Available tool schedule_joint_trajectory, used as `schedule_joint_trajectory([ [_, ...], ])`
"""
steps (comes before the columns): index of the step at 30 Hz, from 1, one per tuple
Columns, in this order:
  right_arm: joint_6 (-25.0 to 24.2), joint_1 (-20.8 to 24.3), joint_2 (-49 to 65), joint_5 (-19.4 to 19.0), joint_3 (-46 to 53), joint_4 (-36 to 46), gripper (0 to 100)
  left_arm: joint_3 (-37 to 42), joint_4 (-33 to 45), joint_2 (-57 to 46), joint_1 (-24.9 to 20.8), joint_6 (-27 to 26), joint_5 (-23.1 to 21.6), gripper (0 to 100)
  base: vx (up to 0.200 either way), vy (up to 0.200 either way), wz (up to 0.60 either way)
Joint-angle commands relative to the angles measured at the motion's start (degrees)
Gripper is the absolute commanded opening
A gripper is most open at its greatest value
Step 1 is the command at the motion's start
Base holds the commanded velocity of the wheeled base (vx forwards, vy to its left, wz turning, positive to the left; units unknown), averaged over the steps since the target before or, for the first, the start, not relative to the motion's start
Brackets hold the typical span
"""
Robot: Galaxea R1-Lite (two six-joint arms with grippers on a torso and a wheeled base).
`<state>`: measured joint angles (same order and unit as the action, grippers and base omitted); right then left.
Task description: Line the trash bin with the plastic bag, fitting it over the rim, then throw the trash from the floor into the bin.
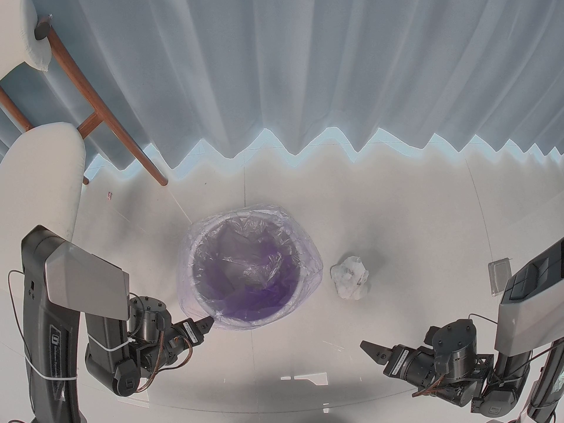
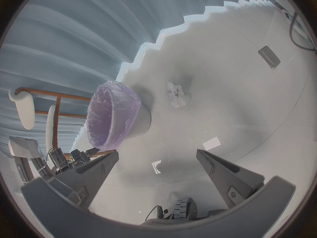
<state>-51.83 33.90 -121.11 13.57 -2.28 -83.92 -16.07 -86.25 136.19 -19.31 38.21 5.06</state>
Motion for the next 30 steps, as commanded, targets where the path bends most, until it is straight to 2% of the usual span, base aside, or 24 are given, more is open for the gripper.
schedule_joint_trajectory([
  [1, 0.0, 0.0, -0.2, 0.1, 0.0, 0.0, 100, -1.1, -0.1, 2.6, 0.2, -1.7, 0.0, 100, 0.0, 0.0, 0.0],
  [10, 0.2, -0.1, -0.2, 0.1, 0.3, 0.1, 100, -3.4, 0.0, 6.1, 0.9, -9.3, 0.1, 100, 0.0, 0.0, 0.0],
  [17, 0.3, 0.0, -0.2, 0.2, 0.4, 0.1, 100, -4.8, -0.1, 9.1, 1.6, -18.3, 2.1, 100, 0.0, 0.0, 0.0],
  [30, 0.3, 0.0, -0.2, 0.8, 0.6, 0.1, 100, -5.6, 0.0, 11.6, 2.4, -24.1, 2.1, 100, 0.0, 0.0, 0.0],
])
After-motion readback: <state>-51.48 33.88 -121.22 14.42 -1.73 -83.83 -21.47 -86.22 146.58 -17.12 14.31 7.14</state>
